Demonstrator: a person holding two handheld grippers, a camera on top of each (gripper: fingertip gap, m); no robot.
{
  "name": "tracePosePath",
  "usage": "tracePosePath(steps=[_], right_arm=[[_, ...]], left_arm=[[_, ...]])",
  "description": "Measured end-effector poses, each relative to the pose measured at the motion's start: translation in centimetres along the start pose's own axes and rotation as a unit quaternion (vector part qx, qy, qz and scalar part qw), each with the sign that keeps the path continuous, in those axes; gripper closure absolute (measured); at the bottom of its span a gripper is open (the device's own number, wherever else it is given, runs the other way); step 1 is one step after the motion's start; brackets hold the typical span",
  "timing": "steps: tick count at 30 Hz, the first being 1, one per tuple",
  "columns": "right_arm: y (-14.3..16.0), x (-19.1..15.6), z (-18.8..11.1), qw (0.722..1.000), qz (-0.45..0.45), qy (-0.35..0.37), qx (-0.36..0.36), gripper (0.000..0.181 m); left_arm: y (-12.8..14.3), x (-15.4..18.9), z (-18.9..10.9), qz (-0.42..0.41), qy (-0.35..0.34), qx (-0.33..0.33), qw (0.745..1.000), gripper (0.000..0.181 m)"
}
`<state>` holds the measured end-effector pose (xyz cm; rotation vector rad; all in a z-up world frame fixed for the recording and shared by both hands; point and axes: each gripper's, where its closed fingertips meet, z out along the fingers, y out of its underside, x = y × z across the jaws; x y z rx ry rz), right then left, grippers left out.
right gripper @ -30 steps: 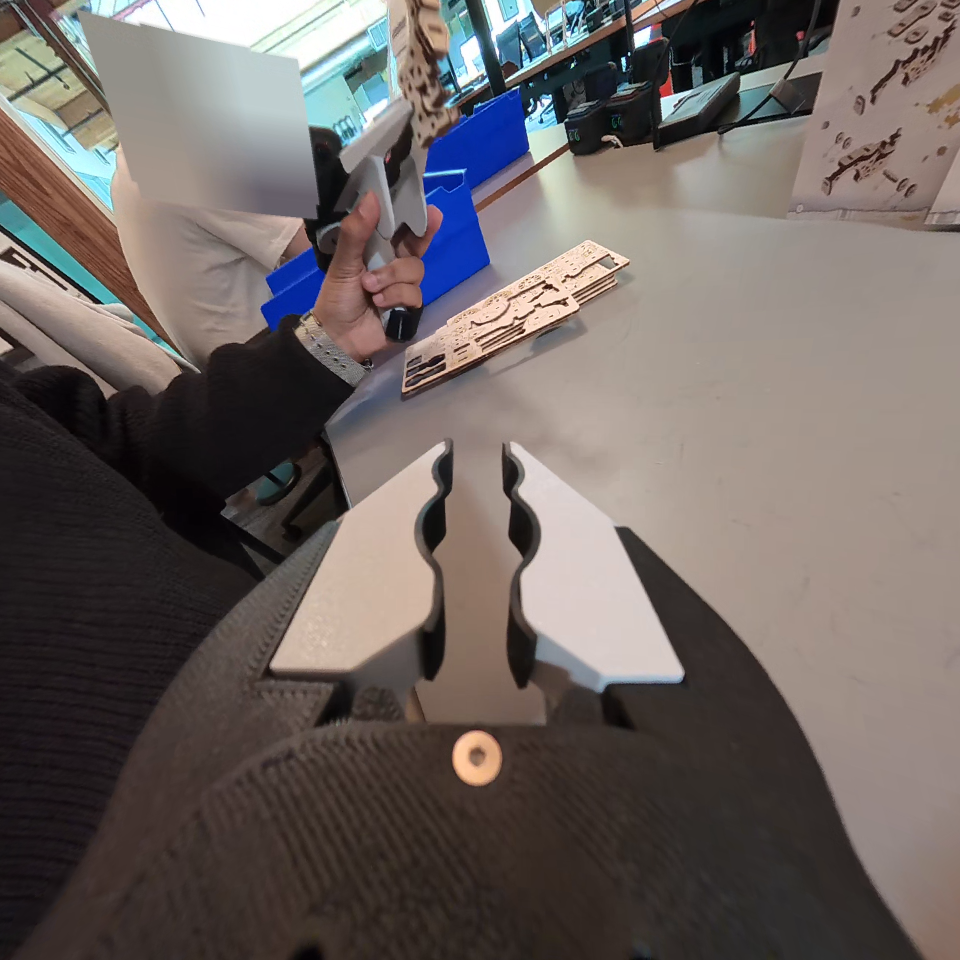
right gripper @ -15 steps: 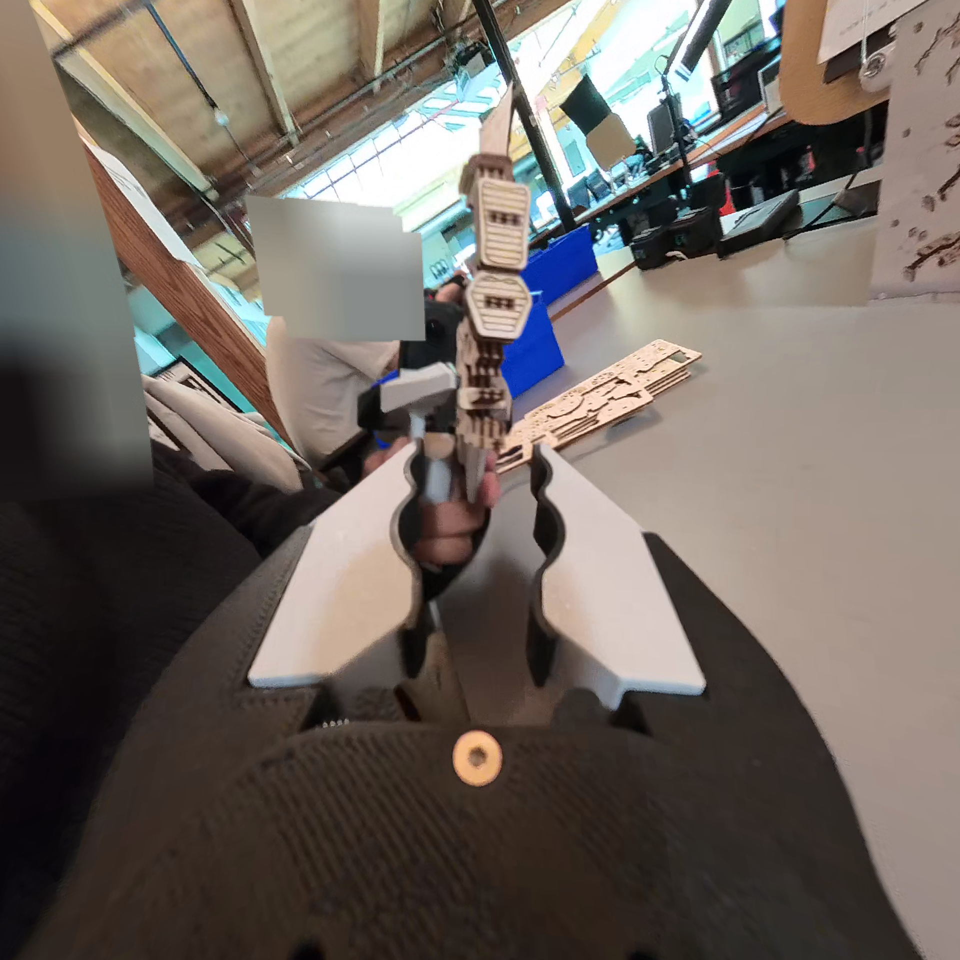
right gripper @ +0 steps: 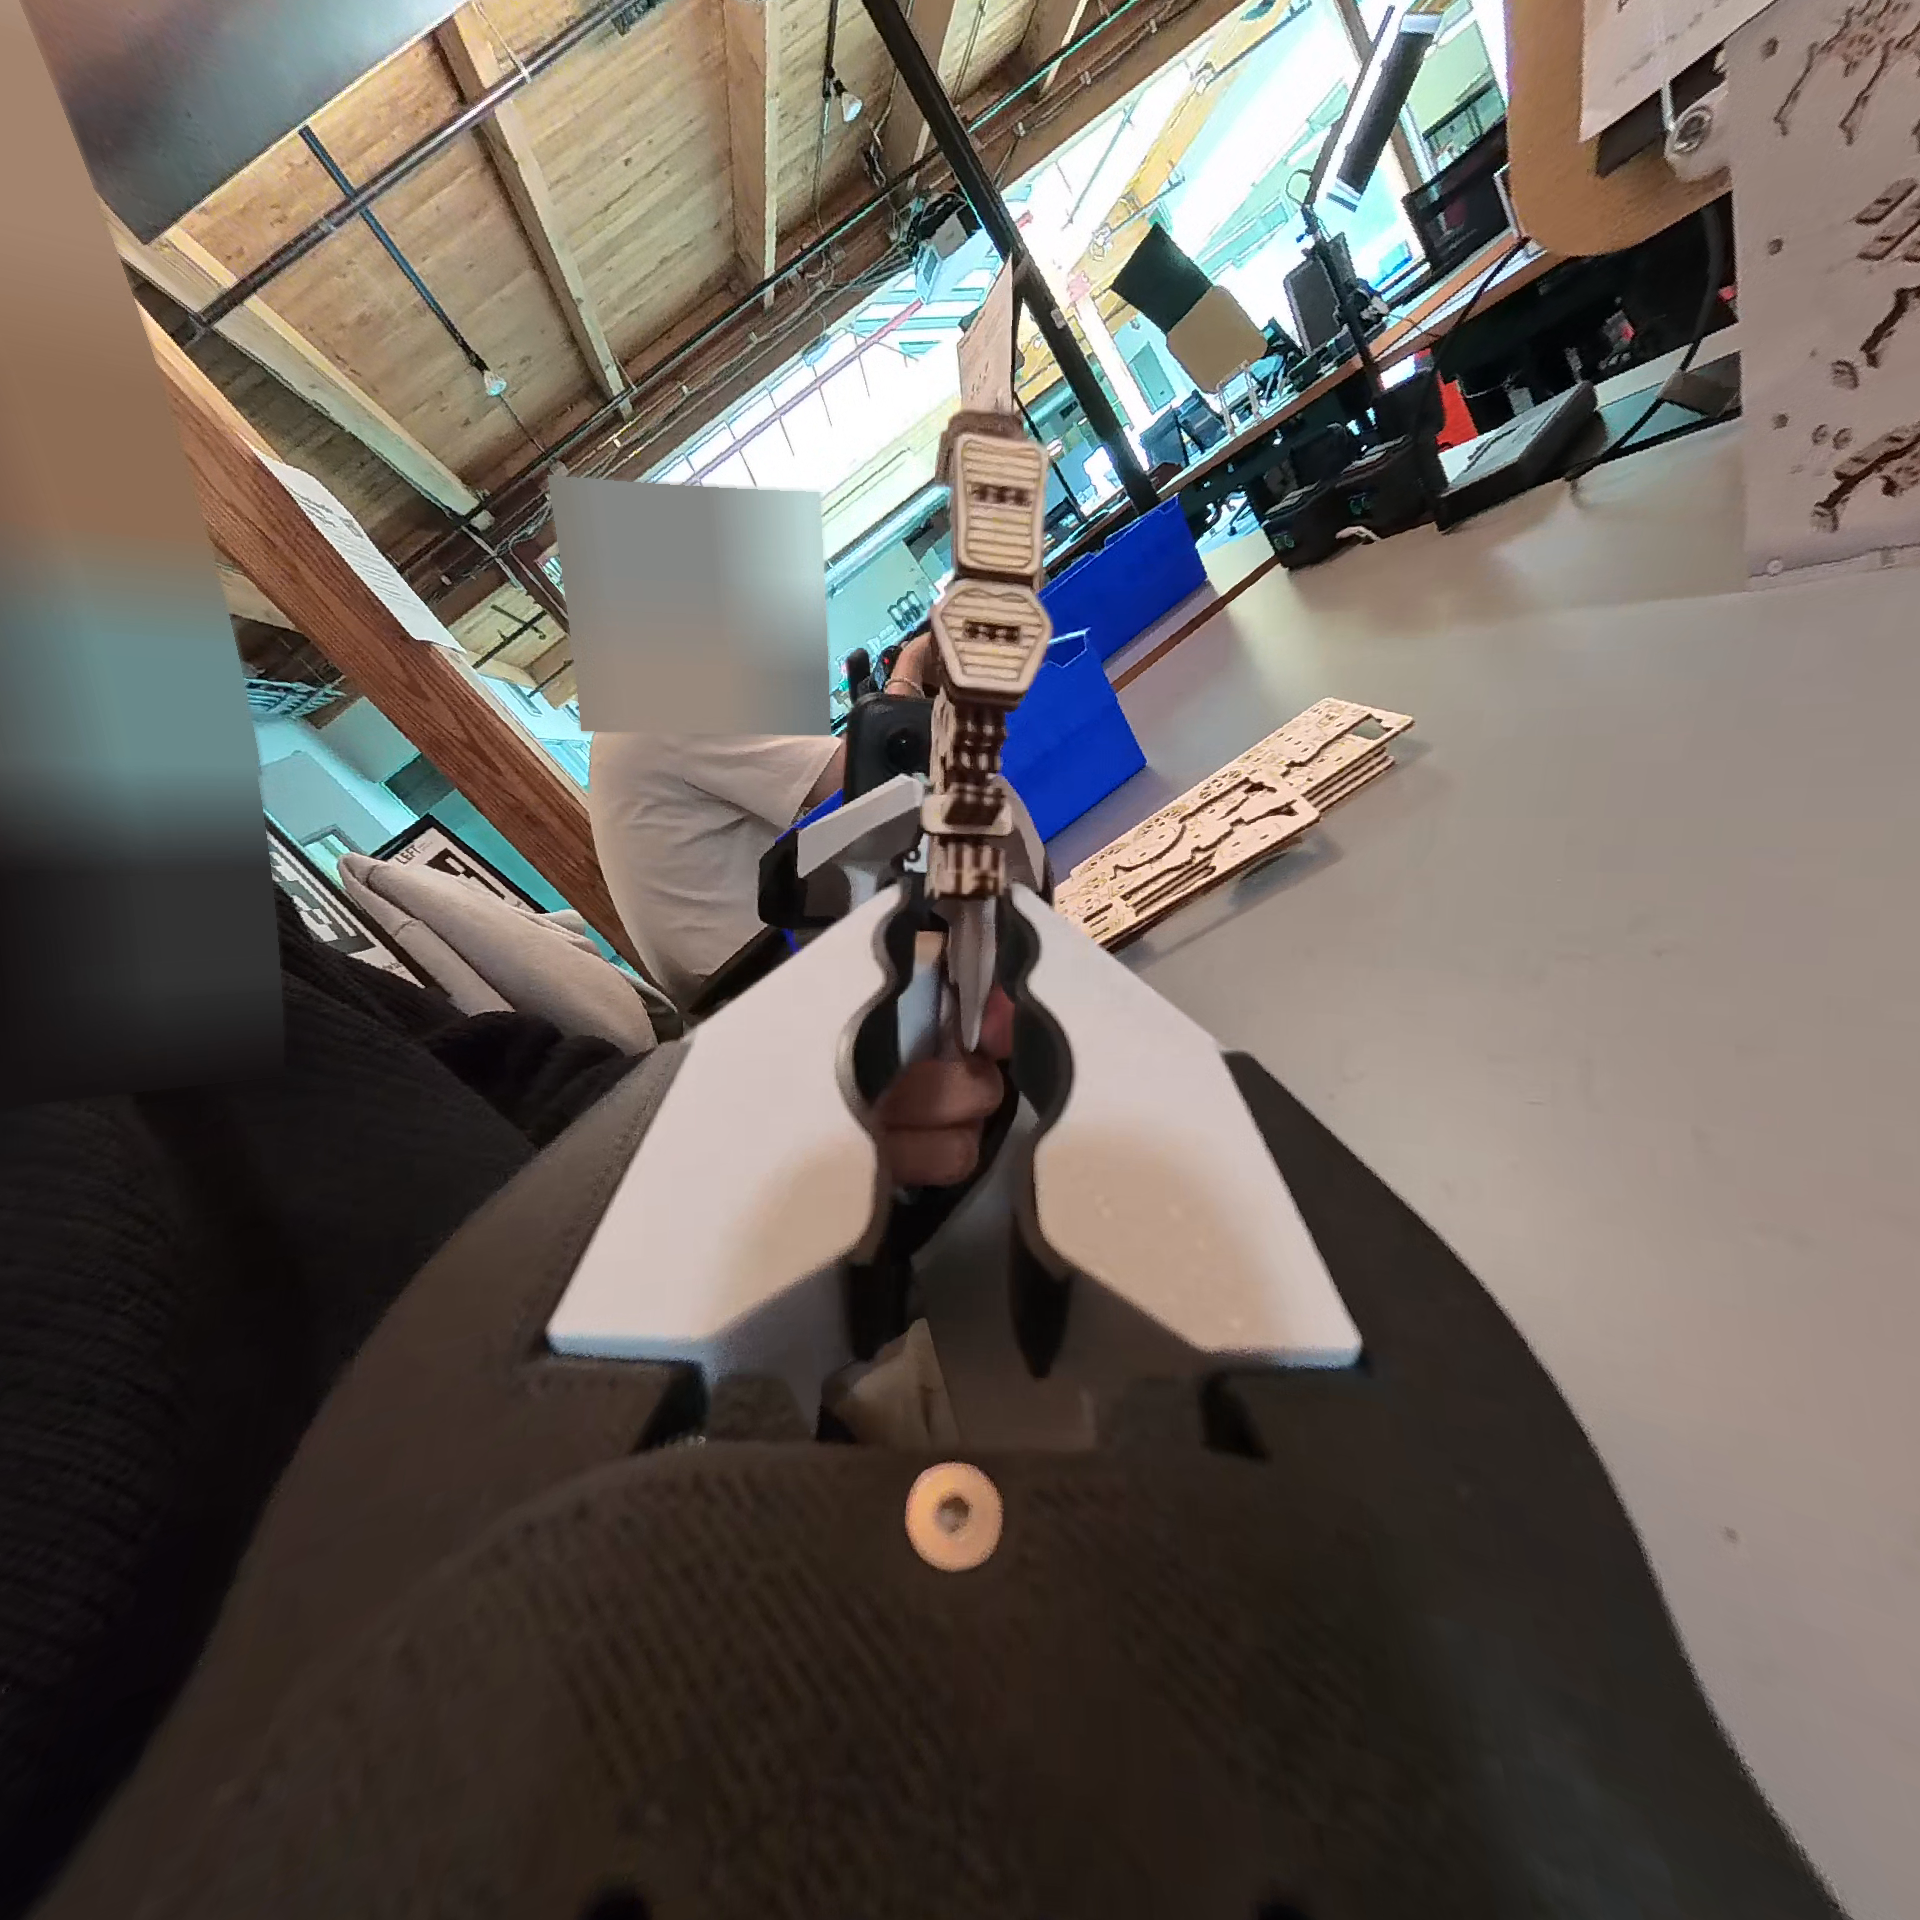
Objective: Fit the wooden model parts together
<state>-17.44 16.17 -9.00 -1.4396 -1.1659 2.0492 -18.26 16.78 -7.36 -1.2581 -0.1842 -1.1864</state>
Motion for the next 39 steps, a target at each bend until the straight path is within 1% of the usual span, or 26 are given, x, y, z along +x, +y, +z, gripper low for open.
tracePosePath(steps=[7, 13, 17, 20, 22, 23, 25, 27, 30, 32, 36, 39], right_arm=[[-0.6, -0.2, -0.4, 0.999, 0.034, -0.02, 0.019, 0.173], [-0.6, 0.0, -0.6, 0.999, 0.045, -0.019, 0.018, 0.174], [-1.6, 0.8, -1.7, 0.999, 0.034, 0.001, 0.031, 0.173], [-2.0, 2.8, -3.1, 0.998, 0.025, 0.053, 0.028, 0.173], [-1.5, 4.9, -4.1, 0.994, 0.027, 0.103, -0.001, 0.173], [-0.8, 6.1, -4.6, 0.991, 0.037, 0.125, -0.022, 0.174], [1.1, 8.2, -5.6, 0.981, 0.079, 0.159, -0.073, 0.173], [2.6, 9.4, -6.0, 0.971, 0.129, 0.173, -0.097, 0.173], [3.6, 9.7, -5.9, 0.964, 0.175, 0.172, -0.107, 0.173], [4.4, 10.1, -6.0, 0.957, 0.178, 0.188, -0.129, 0.173], [5.1, 10.6, -6.5, 0.949, 0.168, 0.217, -0.153, 0.173], [5.5, 10.6, -6.5, 0.946, 0.178, 0.22, -0.161, 0.173]], left_arm=[[0.4, 0.3, 0.2, -0.003, 0.013, -0.005, 1.0, 0.175], [0.6, -0.1, 0.2, -0.018, 0.014, -0.014, 1.0, 0.174], [0.2, -1.6, -0.4, -0.032, -0.022, -0.008, 0.999, 0.155], [-0.2, -2.5, -0.9, -0.037, -0.044, -0.008, 0.998, 0.147], [-0.5, -3.2, -1.3, -0.037, -0.061, -0.004, 0.997, 0.146], [-1.0, -3.4, -1.6, -0.036, -0.069, 0.007, 0.997, 0.148], [-2.5, -3.3, -2.5, -0.019, -0.078, 0.046, 0.996, 0.156], [-3.4, -3.4, -3.2, -0.004, -0.088, 0.06, 0.994, 0.158], [-4.0, -3.8, -3.7, 0.001, -0.093, 0.061, 0.994, 0.158], [-3.9, -4.1, -3.8, -0.01, -0.095, 0.062, 0.993, 0.158], [-3.8, -4.4, -3.9, -0.044, -0.088, 0.068, 0.993, 0.158], [-4.2, -3.6, -3.8, -0.006, -0.086, 0.069, 0.994, 0.165]])
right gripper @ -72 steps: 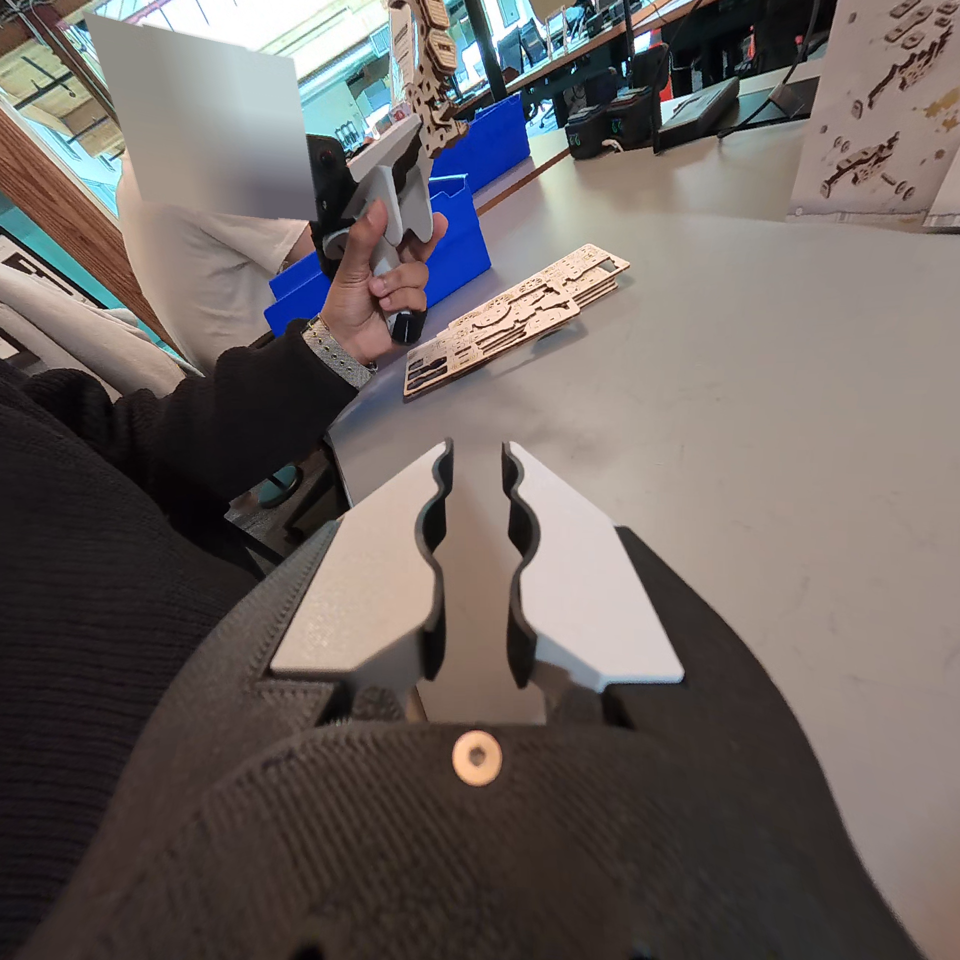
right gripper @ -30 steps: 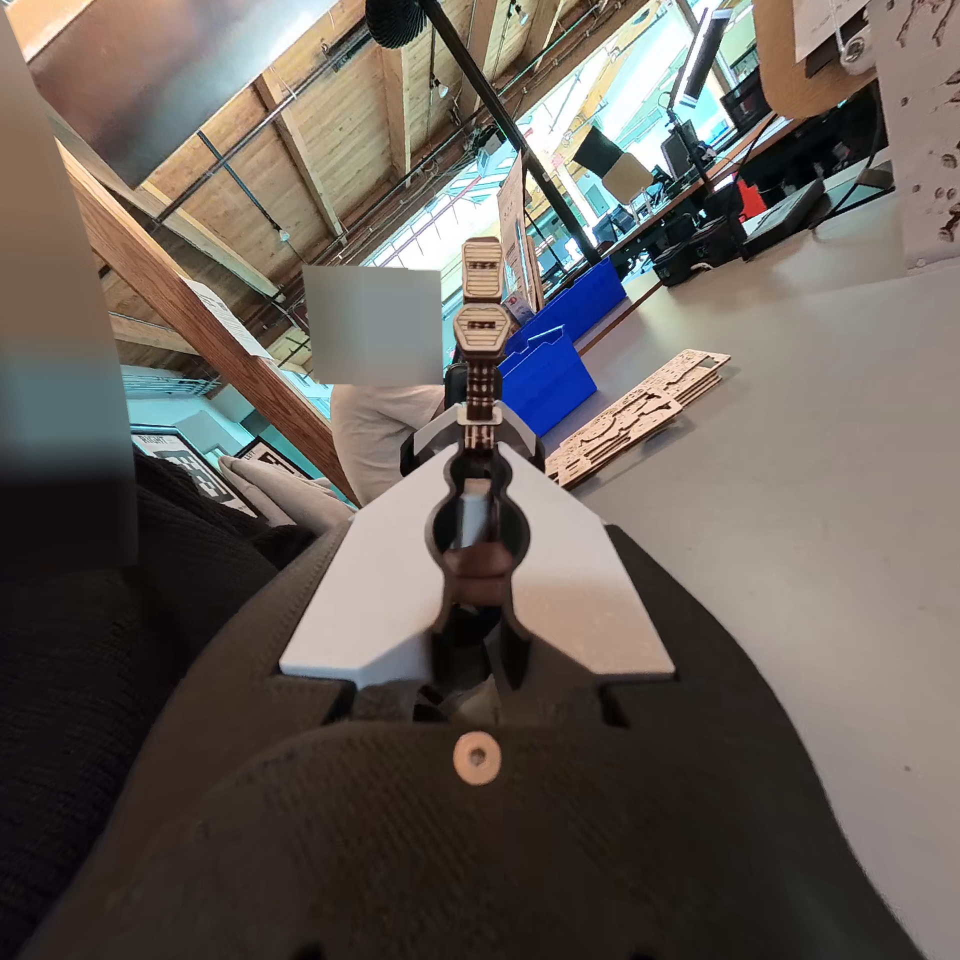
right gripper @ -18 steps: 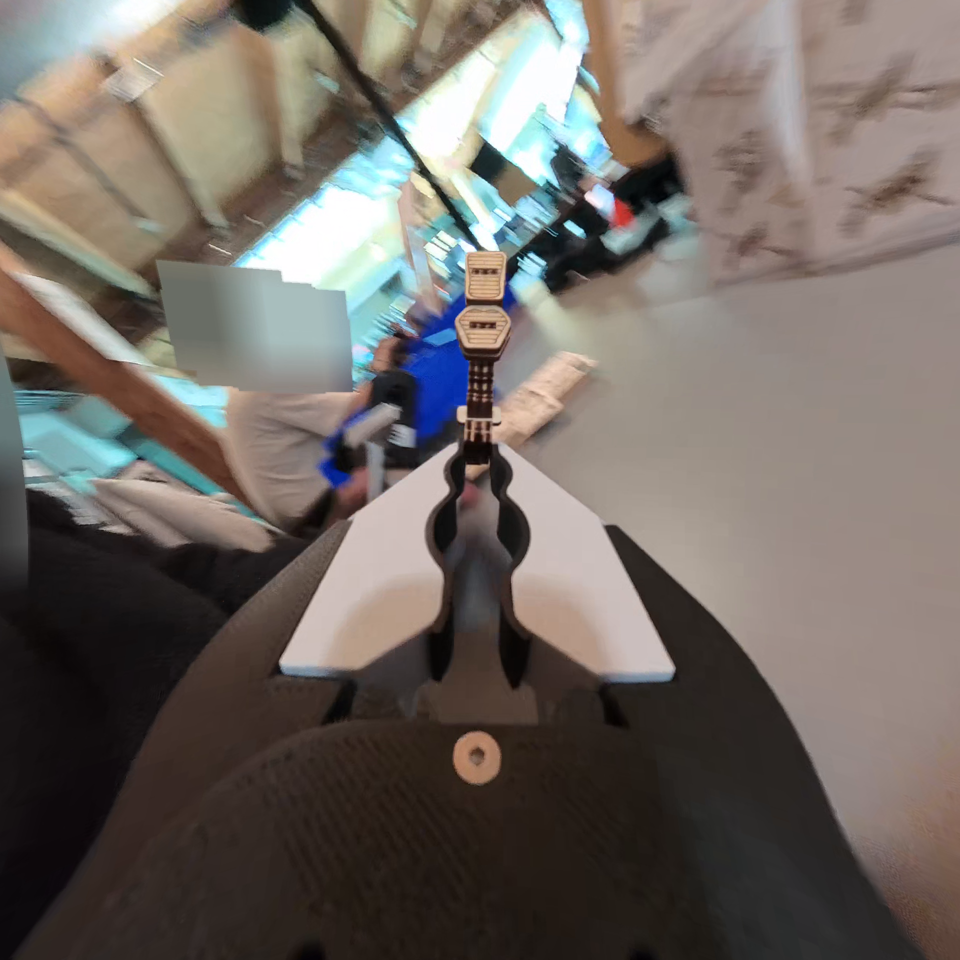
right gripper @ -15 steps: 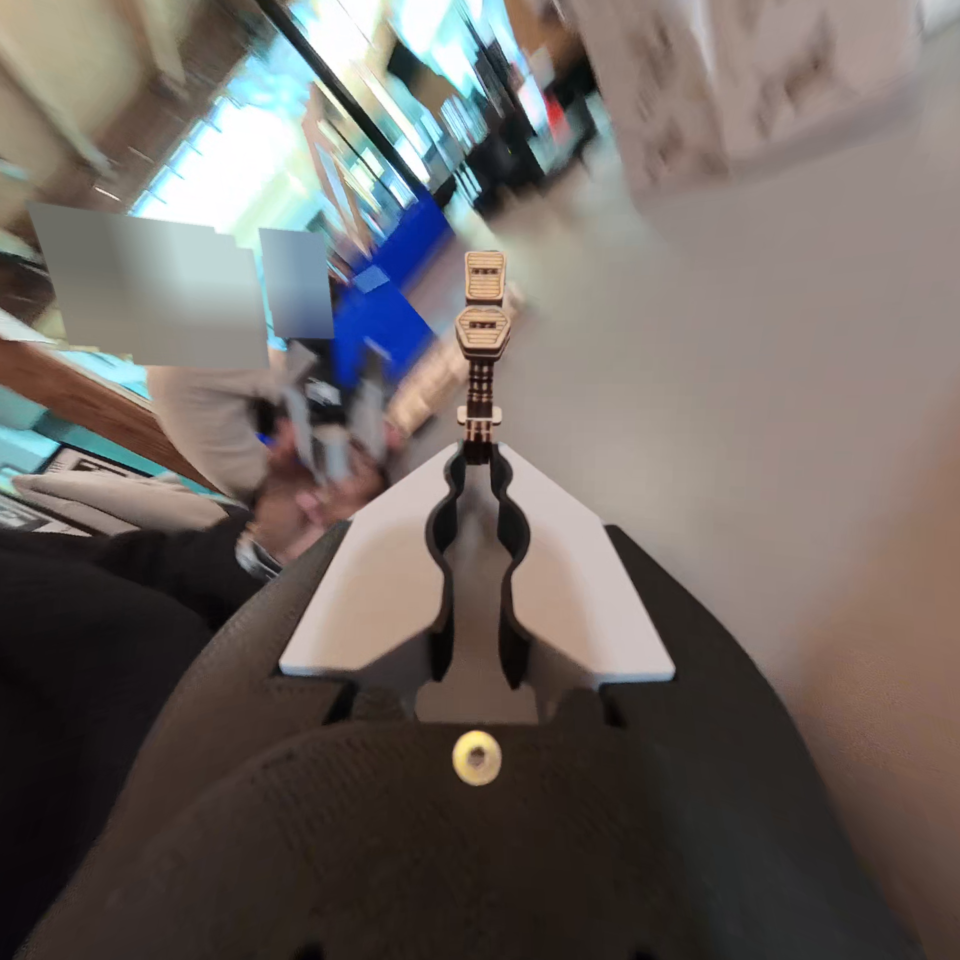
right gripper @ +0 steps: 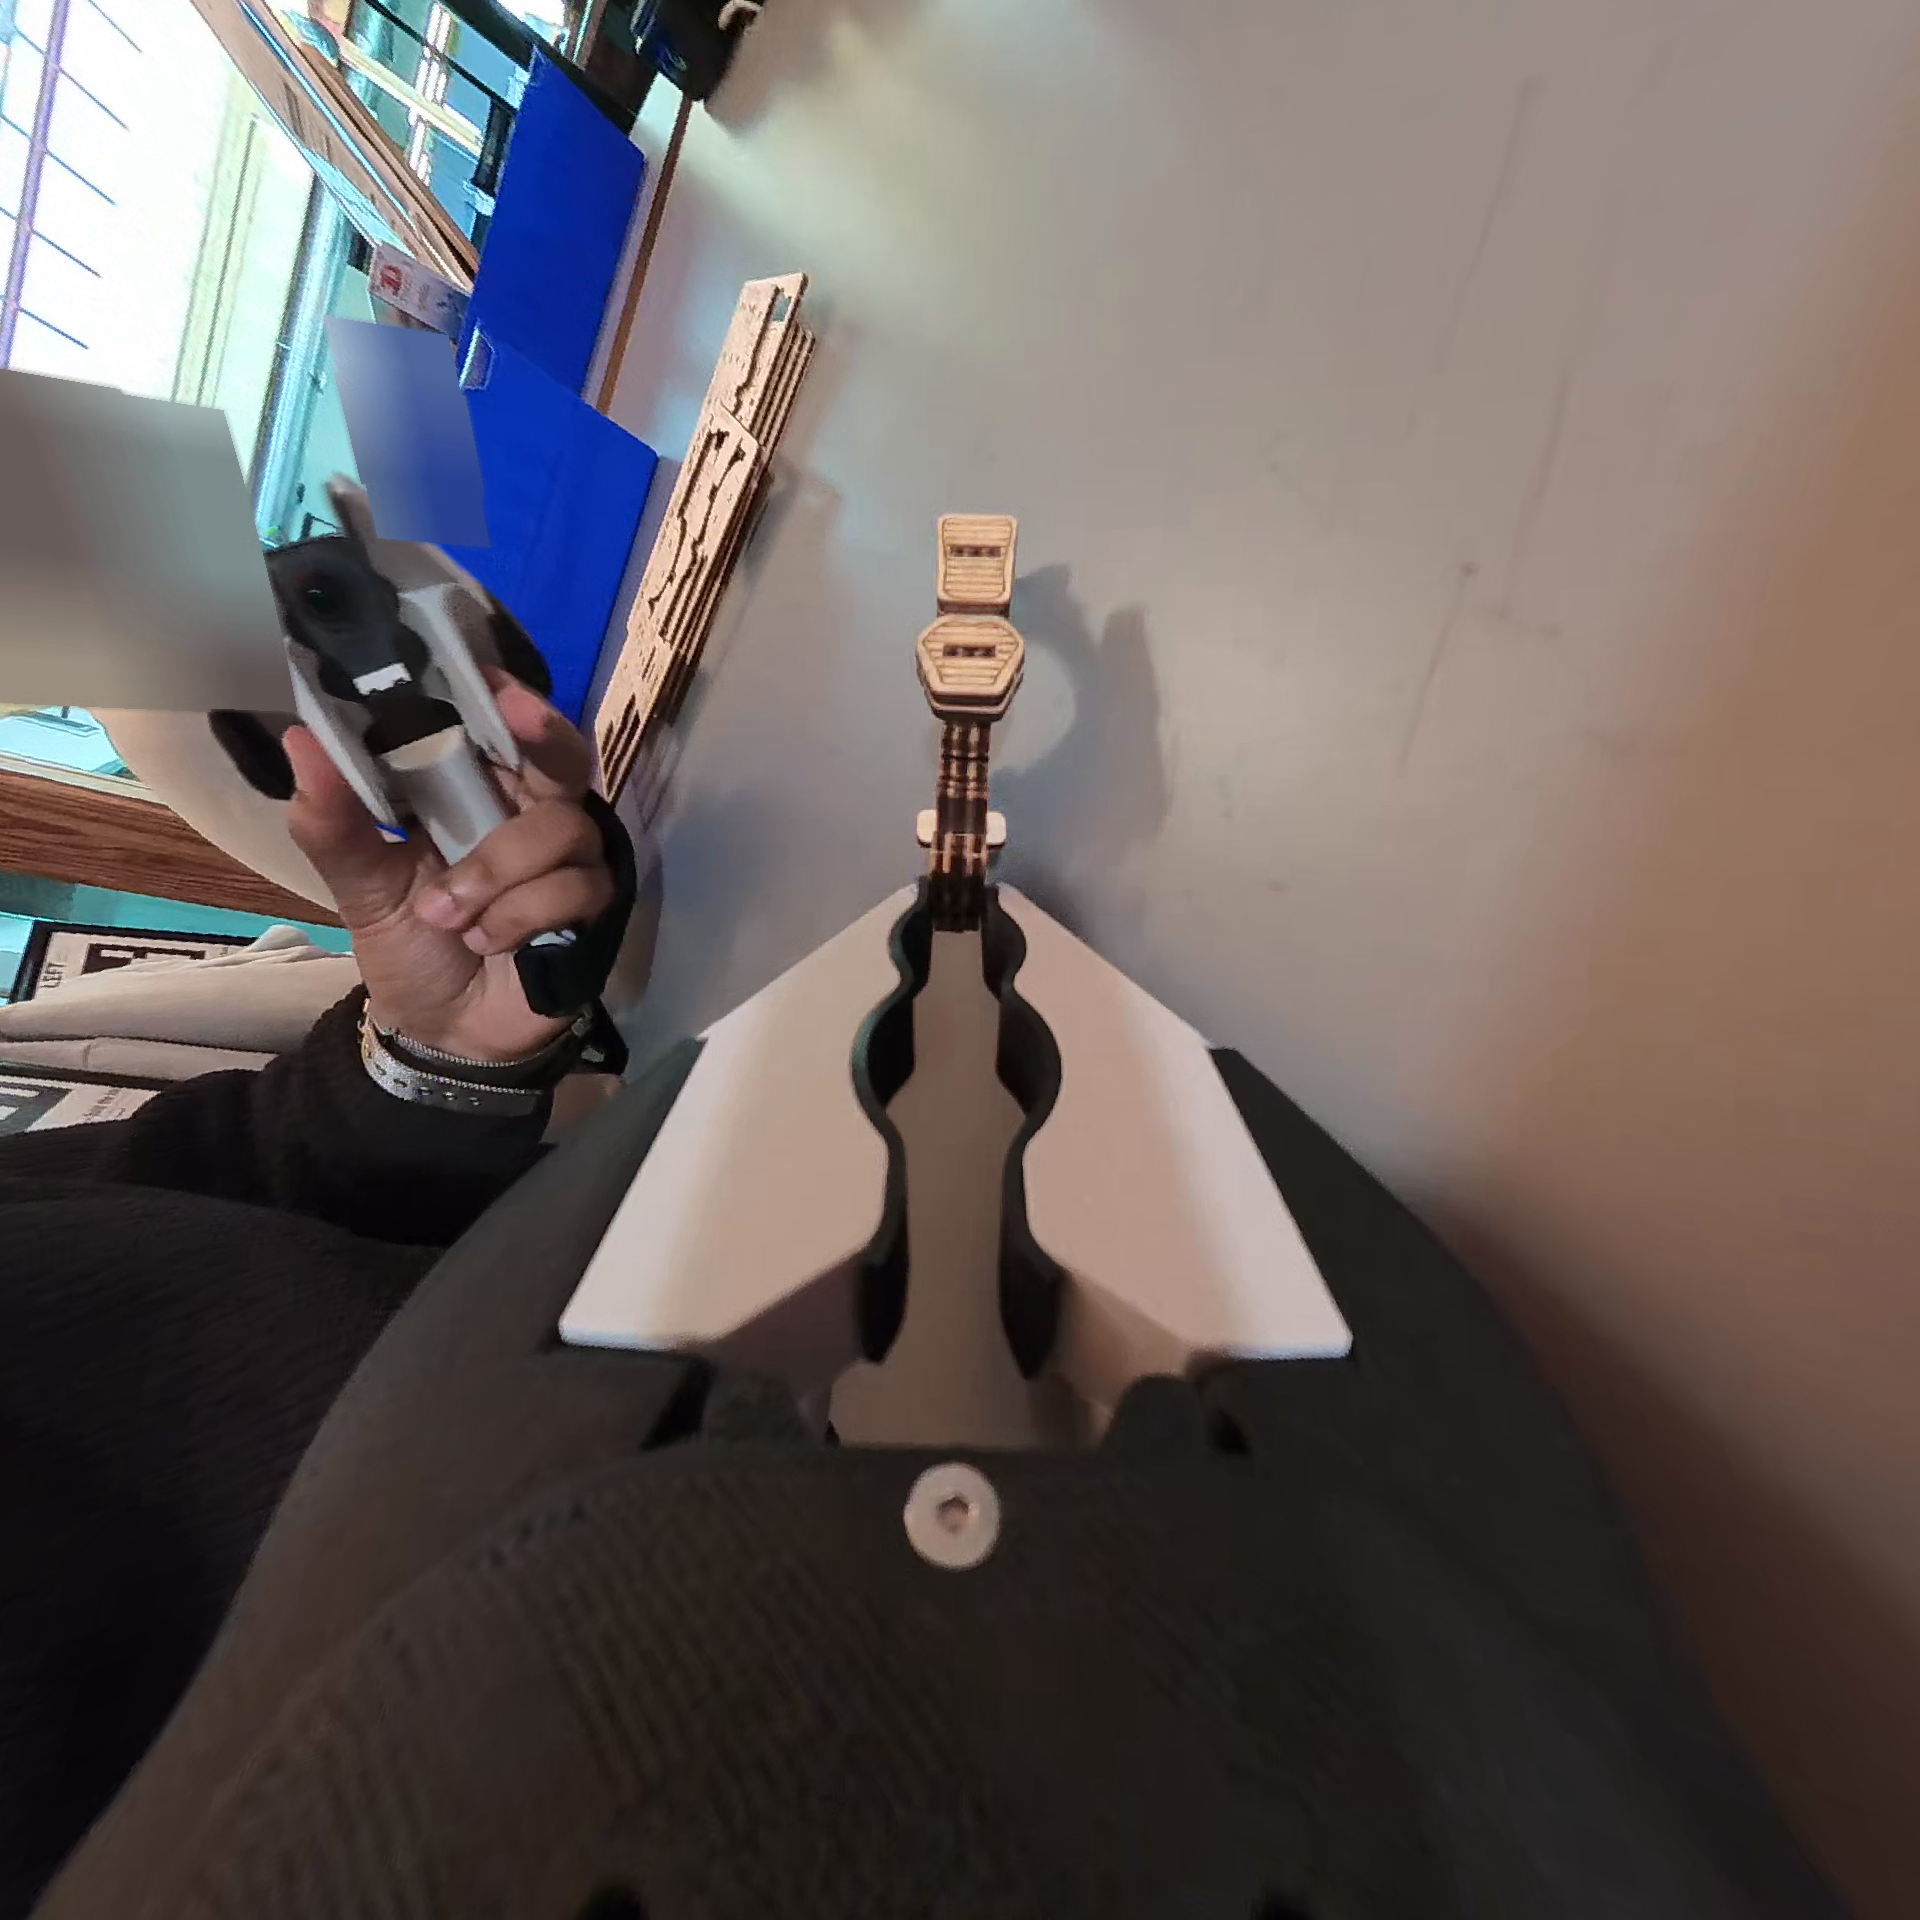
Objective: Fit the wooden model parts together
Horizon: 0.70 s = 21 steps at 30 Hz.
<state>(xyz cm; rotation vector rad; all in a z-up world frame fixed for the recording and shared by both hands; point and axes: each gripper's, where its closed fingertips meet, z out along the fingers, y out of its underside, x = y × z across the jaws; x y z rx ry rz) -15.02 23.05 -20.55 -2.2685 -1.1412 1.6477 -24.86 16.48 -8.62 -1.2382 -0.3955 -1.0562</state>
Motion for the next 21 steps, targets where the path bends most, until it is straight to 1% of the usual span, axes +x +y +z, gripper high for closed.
tracePosePath(steps=[4, 8, 12, 16, 21], right_arm=[[0.0, 0.0, 0.3, 1.0, 0.002, 0.003, 0.003, 0.173], [-0.1, -0.2, 0.5, 1.0, 0.003, -0.003, 0.008, 0.166], [-0.2, -0.5, 0.5, 1.0, 0.004, -0.008, 0.013, 0.162], [-0.2, -0.7, 0.6, 1.0, 0.002, -0.01, 0.013, 0.16], [-0.1, -0.8, 0.2, 1.0, 0.003, -0.007, 0.018, 0.155]], left_arm=[[0.4, 0.7, 0.3, 0.047, 0.0, -0.02, 0.999, 0.165], [0.9, 0.9, 0.6, 0.048, 0.003, -0.033, 0.998, 0.164], [0.5, 0.7, 0.4, 0.049, -0.002, -0.028, 0.998, 0.163], [-0.7, 0.3, 0.0, 0.064, -0.013, -0.018, 0.998, 0.163], [-4.1, -0.6, -1.7, 0.113, -0.046, 0.007, 0.993, 0.165]])
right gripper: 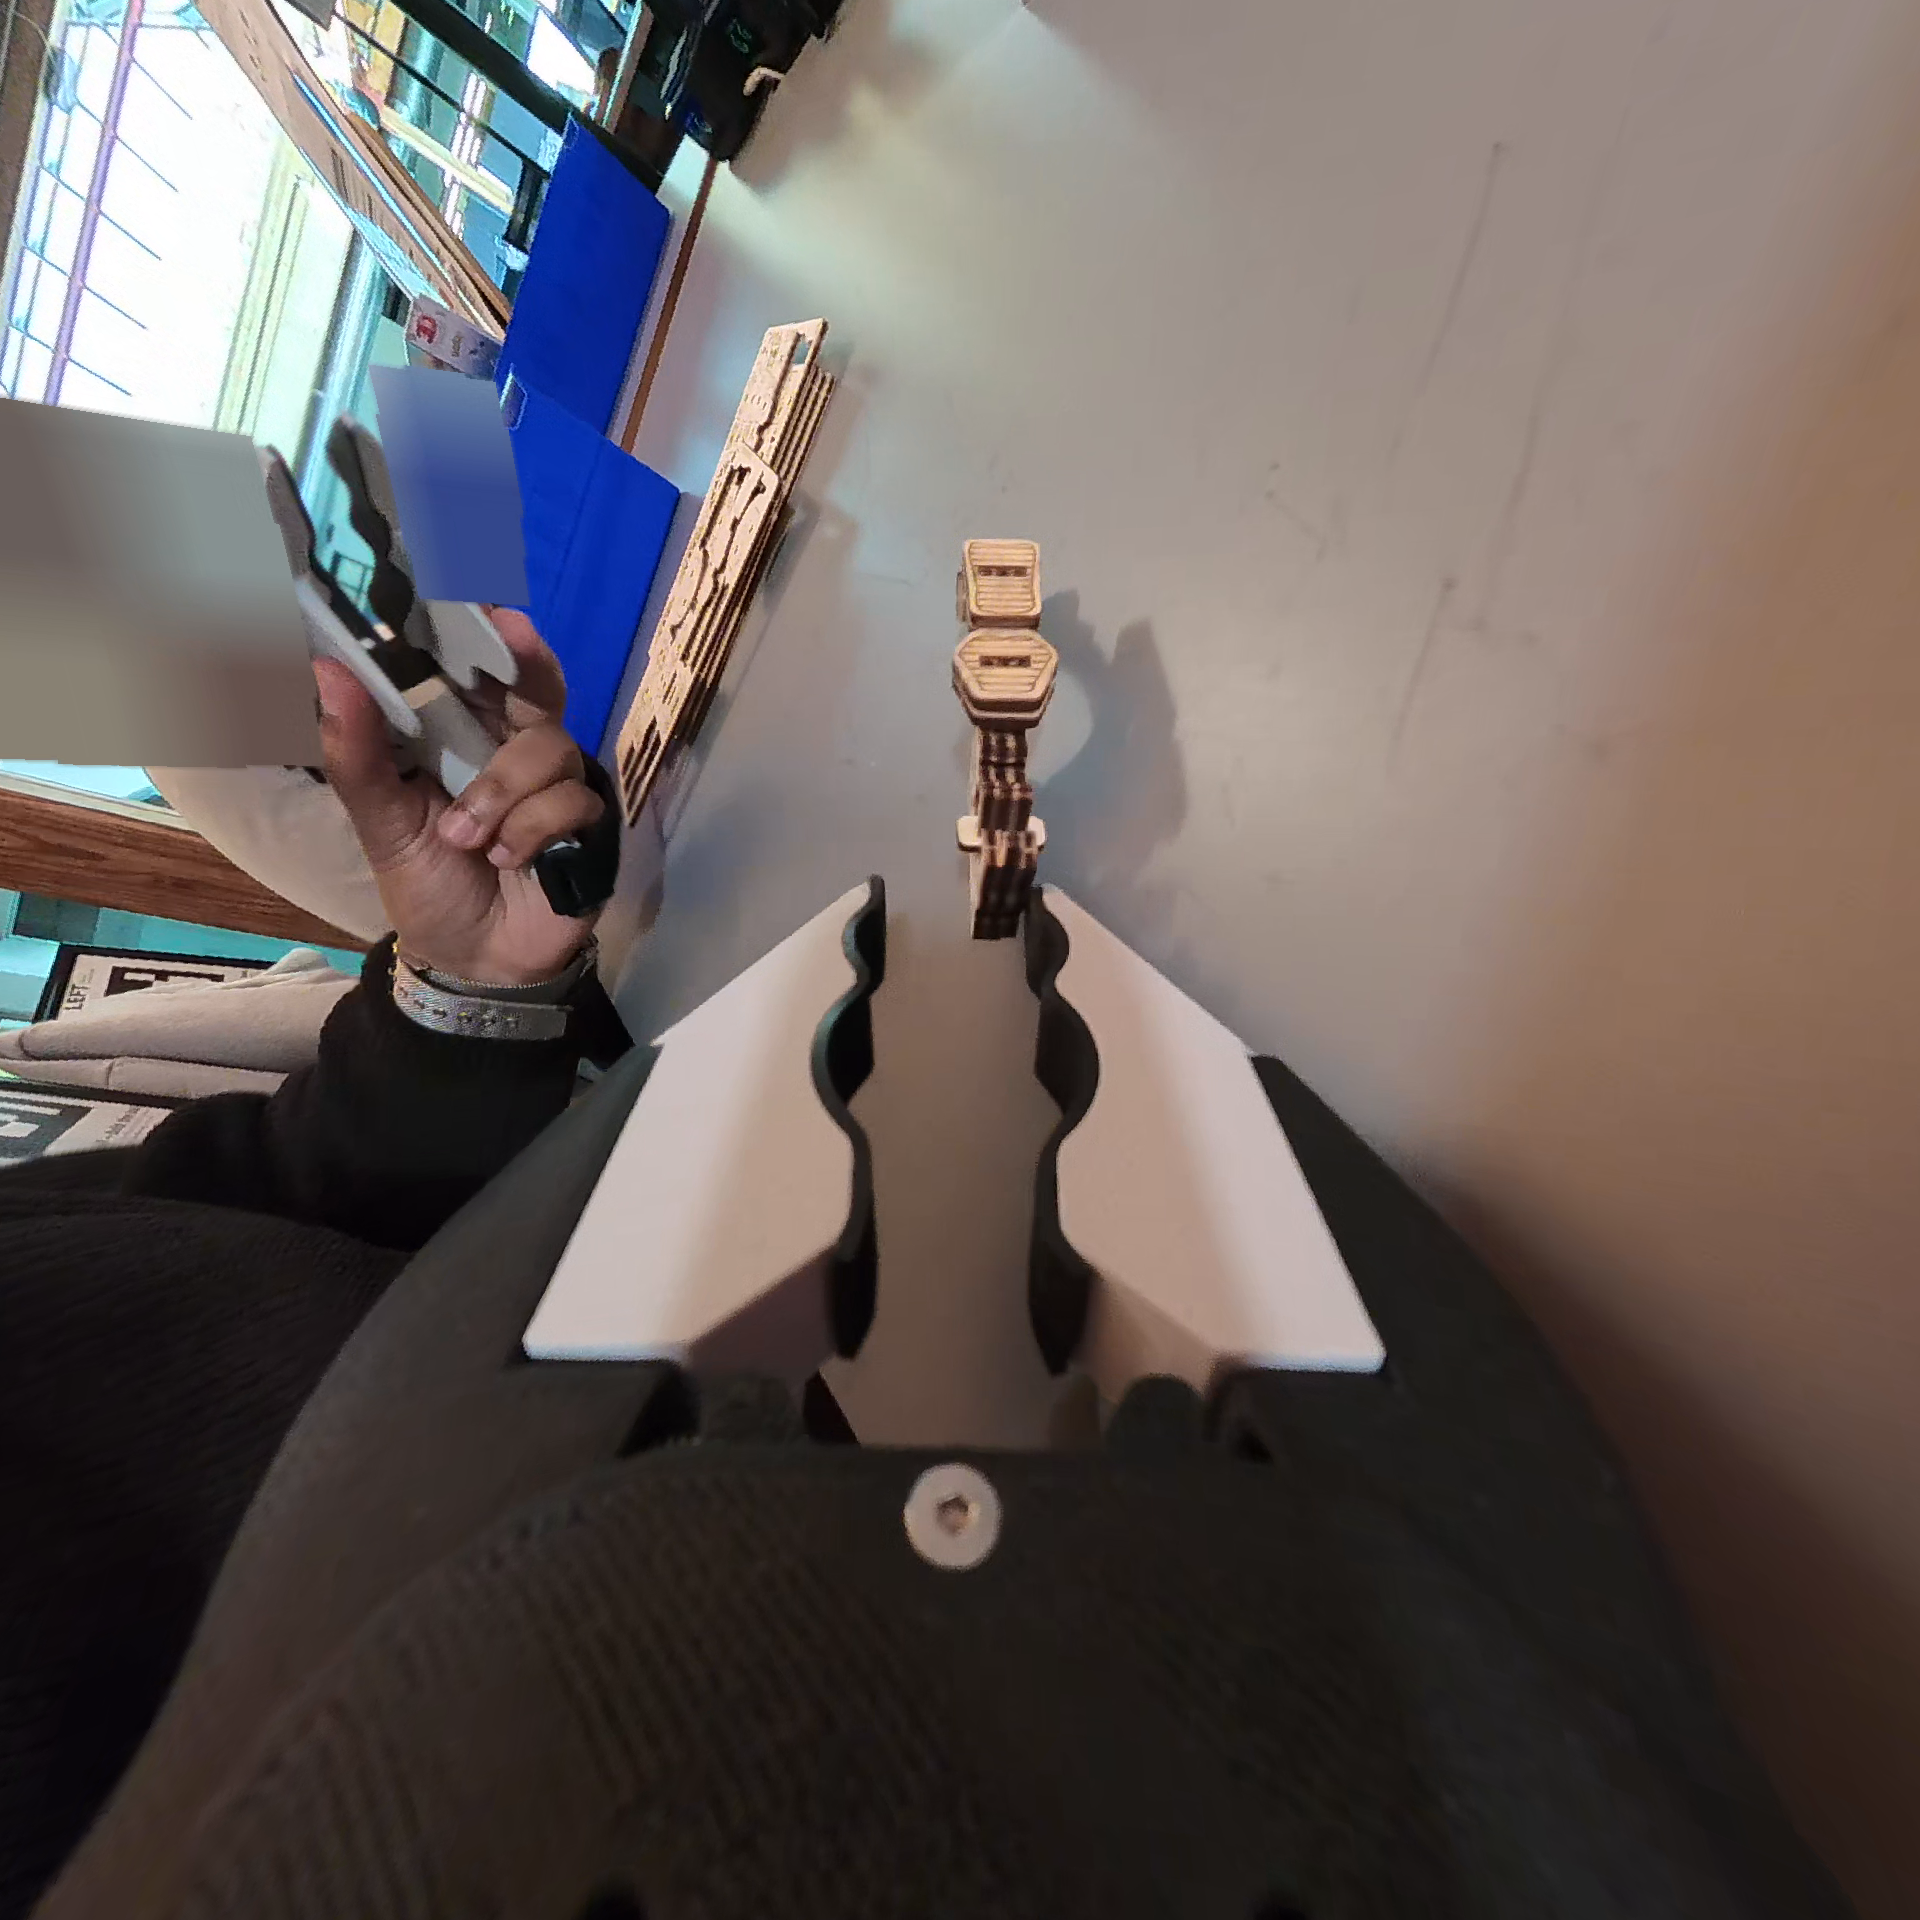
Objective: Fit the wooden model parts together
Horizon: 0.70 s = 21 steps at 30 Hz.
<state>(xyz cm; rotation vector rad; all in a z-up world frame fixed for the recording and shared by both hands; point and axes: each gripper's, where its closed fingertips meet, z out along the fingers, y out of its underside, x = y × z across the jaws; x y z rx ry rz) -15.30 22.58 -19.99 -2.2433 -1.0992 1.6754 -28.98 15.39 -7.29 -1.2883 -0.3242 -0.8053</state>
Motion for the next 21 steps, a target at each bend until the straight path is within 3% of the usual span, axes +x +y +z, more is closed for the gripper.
tracePosePath(steps=[2, 6, 10, 15, 18, 21], right_arm=[[0.0, 0.0, -0.4, 1.0, 0.011, 0.0, 0.009, 0.151], [0.4, -0.1, -1.4, 1.0, 0.017, 0.002, 0.012, 0.148], [0.7, 0.3, -2.4, 1.0, 0.009, 0.014, 0.02, 0.142], [0.8, 0.4, -3.0, 0.999, -0.001, 0.025, 0.033, 0.136], [0.9, 0.6, -3.1, 0.998, -0.016, 0.041, 0.037, 0.134], [0.8, 0.8, -3.2, 0.996, -0.041, 0.068, 0.036, 0.131]], left_arm=[[-1.0, 0.1, -0.7, 0.014, -0.011, -0.001, 1.0, 0.175], [-2.0, 0.8, -2.0, 0.095, -0.053, -0.012, 0.994, 0.174], [-2.5, 0.4, -4.2, 0.179, -0.126, -0.035, 0.975, 0.167], [-5.2, -1.2, -9.1, 0.209, -0.239, -0.019, 0.948, 0.152], [-5.3, -3.0, -11.2, 0.211, -0.3, -0.067, 0.928, 0.141], [-3.7, -4.9, -12.2, 0.199, -0.337, -0.143, 0.909, 0.137]])
